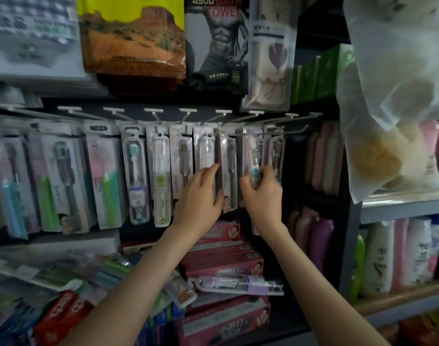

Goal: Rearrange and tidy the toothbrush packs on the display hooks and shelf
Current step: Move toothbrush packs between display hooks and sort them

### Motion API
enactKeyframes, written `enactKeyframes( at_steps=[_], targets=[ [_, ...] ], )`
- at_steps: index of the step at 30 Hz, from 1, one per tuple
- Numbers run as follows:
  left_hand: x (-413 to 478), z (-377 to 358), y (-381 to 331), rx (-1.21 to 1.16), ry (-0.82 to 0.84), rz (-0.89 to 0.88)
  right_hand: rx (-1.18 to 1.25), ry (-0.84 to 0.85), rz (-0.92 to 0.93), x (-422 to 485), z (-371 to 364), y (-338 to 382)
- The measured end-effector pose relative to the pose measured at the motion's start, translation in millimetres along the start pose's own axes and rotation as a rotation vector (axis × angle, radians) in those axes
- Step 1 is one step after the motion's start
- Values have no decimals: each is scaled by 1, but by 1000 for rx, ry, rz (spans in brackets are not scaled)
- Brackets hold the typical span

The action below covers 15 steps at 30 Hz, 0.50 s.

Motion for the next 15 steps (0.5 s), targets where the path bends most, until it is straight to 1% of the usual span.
enactKeyframes(
  at_steps=[3,5,10,13,15],
  targets=[
    [-10,19,5,-8,-8,-7,39,-52,-37,-5,5,8],
    [-15,32,3,-10,-21,-30,56,-45,-32,-13,5,21],
    [-38,80,13,-11,-78,-28,-41,88,105,-45,-16,68],
    [-65,116,35,33,-111,-16,-79,141,162,-68,-43,90],
    [-90,150,64,113,-132,5,-58,185,199,-93,-73,113]
  ],
)
Point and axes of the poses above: each hand's wrist, its own x-axis towards the middle knuckle, its own z-axis out of the back of the hand, y = z × x, the point moved 8 cm from there along x, towards the middle knuckle, and after that the axes turned 3 degrees about x, right-handed, at the moved point
